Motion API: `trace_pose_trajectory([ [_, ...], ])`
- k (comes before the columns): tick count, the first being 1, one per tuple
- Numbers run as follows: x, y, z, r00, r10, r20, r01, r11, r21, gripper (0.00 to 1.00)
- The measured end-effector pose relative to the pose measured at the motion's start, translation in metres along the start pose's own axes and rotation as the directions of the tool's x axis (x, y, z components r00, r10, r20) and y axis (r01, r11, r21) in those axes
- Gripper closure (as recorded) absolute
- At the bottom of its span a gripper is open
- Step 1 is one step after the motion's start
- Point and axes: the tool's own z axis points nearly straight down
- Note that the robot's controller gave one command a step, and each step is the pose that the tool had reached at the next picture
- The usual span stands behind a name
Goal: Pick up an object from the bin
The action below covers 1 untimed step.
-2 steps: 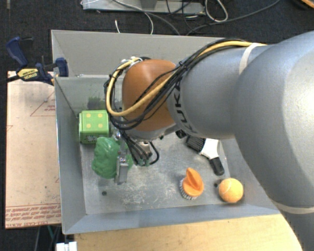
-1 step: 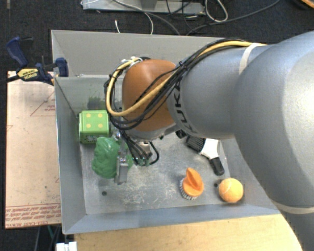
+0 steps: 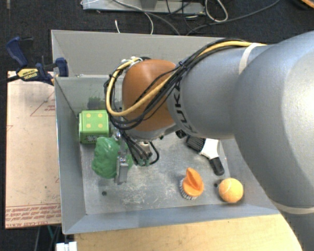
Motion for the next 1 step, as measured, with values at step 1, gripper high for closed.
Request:
trace_pose_trajectory([
  [1, 0.0, 0.0, 0.0, 1.0, 0.0, 0.0, 0.0, 1.0, 0.0, 1.0],
])
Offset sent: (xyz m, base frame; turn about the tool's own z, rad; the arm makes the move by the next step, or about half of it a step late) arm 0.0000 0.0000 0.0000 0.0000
